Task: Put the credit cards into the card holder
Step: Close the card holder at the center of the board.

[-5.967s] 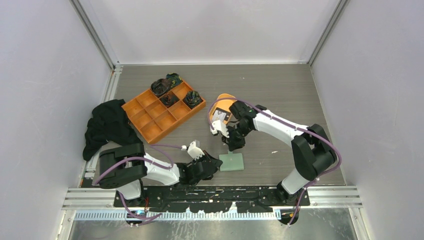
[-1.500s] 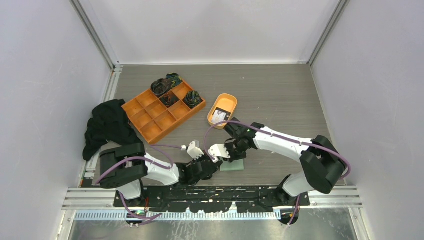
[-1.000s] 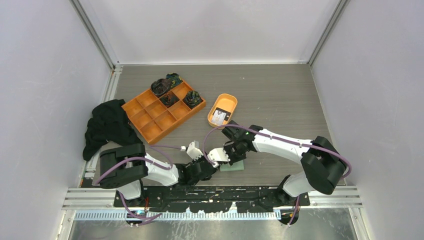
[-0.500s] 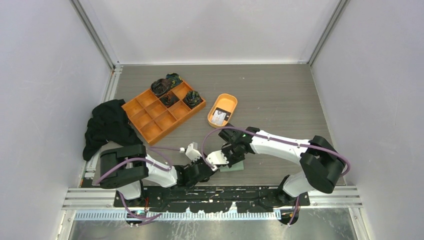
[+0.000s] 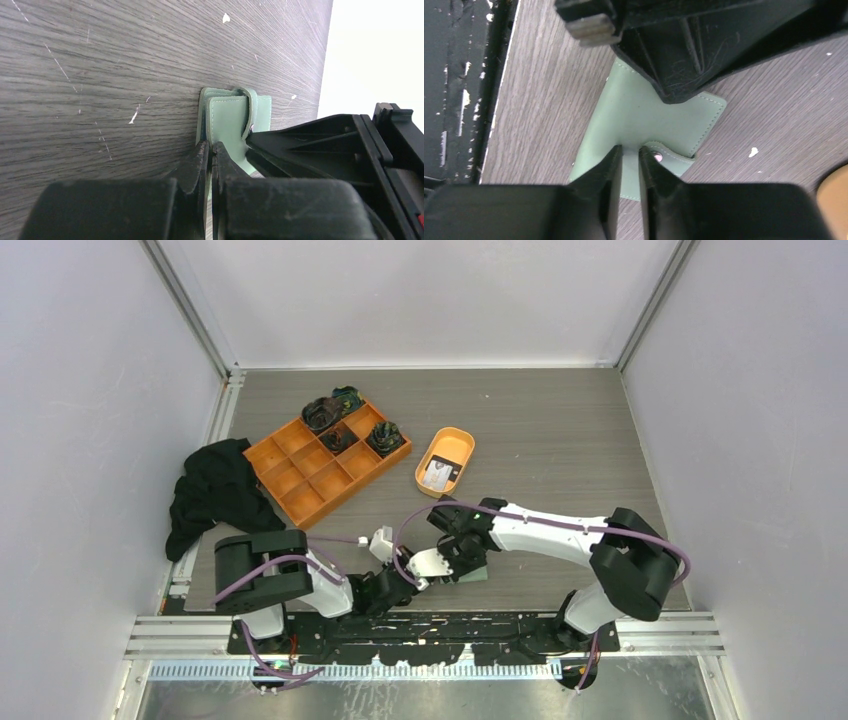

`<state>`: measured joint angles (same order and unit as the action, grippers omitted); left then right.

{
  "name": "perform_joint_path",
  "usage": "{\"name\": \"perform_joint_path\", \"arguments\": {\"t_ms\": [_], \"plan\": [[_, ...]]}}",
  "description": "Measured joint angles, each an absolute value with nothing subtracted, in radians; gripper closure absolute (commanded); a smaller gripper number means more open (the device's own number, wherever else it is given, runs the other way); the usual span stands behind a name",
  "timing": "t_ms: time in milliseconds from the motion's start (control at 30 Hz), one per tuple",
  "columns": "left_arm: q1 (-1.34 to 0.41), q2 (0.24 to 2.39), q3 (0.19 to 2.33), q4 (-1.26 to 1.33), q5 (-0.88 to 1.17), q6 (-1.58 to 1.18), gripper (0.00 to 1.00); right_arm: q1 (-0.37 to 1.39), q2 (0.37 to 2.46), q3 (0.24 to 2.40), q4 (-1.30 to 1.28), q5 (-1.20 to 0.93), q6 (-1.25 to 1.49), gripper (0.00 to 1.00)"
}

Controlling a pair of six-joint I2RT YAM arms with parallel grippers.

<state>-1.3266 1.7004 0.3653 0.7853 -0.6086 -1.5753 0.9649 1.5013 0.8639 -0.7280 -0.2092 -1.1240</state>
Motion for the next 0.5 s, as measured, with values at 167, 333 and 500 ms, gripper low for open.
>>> {"name": "perform_joint_path", "arguments": {"t_ms": [167,333,500], "plan": [[-1.326,1.708,0.362,0.812,-0.609,-1.543,1.0,0.902,1.478,0.855,-0.746,-0.279,-1.081,0.54],[-1.325,1.703,0.363,0.808,-0.607,-1.525,1.0,0.772,1.398,0.851,-0.759,-0.358,-1.069,0.47],[-1.325,1.679,0.361,0.785,-0.604,-1.477,0.96,0.681,1.332,0.861,-0.795,-0.439,-1.061,0.29]]}}
